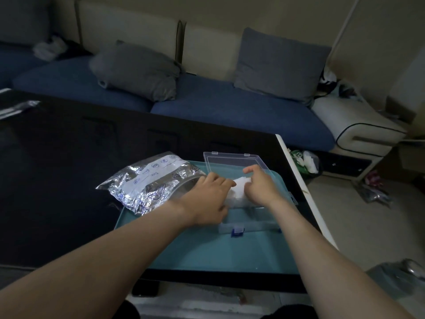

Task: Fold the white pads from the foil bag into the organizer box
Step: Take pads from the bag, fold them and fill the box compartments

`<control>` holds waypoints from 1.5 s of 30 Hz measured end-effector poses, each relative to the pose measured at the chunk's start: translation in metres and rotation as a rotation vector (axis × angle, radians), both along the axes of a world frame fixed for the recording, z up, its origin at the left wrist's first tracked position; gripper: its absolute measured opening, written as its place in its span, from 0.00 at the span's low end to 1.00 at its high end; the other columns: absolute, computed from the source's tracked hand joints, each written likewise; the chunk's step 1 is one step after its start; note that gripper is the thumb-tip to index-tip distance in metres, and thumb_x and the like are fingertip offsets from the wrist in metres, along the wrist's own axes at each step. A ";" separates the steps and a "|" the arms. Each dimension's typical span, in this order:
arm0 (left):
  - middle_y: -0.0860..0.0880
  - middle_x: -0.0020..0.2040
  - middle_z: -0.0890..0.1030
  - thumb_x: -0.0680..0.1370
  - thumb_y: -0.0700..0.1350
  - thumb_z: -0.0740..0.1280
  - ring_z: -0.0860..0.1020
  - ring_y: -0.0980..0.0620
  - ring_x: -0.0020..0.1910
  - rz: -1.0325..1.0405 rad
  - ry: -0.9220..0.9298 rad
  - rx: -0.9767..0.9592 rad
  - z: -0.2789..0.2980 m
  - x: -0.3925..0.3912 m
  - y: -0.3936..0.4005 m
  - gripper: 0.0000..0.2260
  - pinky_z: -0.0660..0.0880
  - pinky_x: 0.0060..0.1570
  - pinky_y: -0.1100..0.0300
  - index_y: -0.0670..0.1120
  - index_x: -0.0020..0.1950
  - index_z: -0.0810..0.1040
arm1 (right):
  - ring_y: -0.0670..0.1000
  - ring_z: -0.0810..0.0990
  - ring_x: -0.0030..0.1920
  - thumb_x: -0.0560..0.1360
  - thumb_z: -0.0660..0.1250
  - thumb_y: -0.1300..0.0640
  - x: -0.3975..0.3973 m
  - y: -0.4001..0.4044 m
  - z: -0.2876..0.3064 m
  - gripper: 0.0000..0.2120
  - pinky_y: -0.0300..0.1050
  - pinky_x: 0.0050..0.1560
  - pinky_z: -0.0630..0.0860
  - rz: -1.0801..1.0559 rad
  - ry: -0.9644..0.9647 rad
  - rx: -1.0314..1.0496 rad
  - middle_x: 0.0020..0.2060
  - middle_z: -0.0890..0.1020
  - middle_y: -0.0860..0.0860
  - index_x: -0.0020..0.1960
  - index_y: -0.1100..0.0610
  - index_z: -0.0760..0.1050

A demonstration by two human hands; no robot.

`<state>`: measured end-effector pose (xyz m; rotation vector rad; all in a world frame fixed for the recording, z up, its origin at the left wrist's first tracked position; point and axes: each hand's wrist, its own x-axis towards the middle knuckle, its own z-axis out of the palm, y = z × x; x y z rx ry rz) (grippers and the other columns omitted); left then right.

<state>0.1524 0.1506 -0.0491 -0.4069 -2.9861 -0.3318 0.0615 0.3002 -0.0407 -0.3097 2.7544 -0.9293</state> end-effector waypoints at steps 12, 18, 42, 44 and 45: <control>0.47 0.66 0.71 0.77 0.50 0.61 0.63 0.46 0.67 -0.047 0.012 -0.120 -0.012 -0.011 0.004 0.20 0.59 0.67 0.51 0.45 0.68 0.69 | 0.44 0.76 0.42 0.73 0.75 0.60 0.006 0.008 0.012 0.05 0.37 0.49 0.72 -0.145 0.084 0.071 0.47 0.85 0.48 0.48 0.55 0.86; 0.47 0.67 0.70 0.76 0.49 0.61 0.64 0.46 0.66 -0.029 0.018 -0.058 -0.015 -0.009 0.006 0.22 0.60 0.67 0.51 0.46 0.69 0.66 | 0.47 0.79 0.48 0.73 0.75 0.56 0.006 0.008 0.010 0.03 0.40 0.51 0.73 -0.210 0.034 -0.019 0.49 0.84 0.48 0.45 0.53 0.82; 0.48 0.69 0.70 0.73 0.51 0.66 0.57 0.46 0.73 -0.003 -0.096 -0.021 -0.013 -0.019 0.009 0.25 0.53 0.70 0.49 0.47 0.68 0.68 | 0.48 0.81 0.44 0.75 0.74 0.57 -0.004 0.017 0.004 0.05 0.42 0.48 0.77 -0.202 0.053 -0.032 0.40 0.84 0.50 0.41 0.56 0.83; 0.48 0.69 0.70 0.73 0.51 0.66 0.56 0.46 0.74 0.000 -0.104 -0.010 -0.011 -0.019 0.009 0.26 0.52 0.71 0.49 0.47 0.70 0.68 | 0.48 0.82 0.45 0.75 0.73 0.55 -0.003 0.015 0.003 0.06 0.43 0.49 0.77 -0.177 0.047 0.007 0.42 0.85 0.51 0.44 0.57 0.84; 0.47 0.68 0.71 0.73 0.51 0.66 0.56 0.46 0.74 0.002 -0.105 -0.005 -0.009 -0.018 0.009 0.25 0.51 0.71 0.49 0.47 0.69 0.68 | 0.49 0.82 0.46 0.75 0.73 0.54 -0.004 0.015 0.002 0.06 0.43 0.51 0.78 -0.173 0.046 0.004 0.43 0.85 0.50 0.44 0.57 0.84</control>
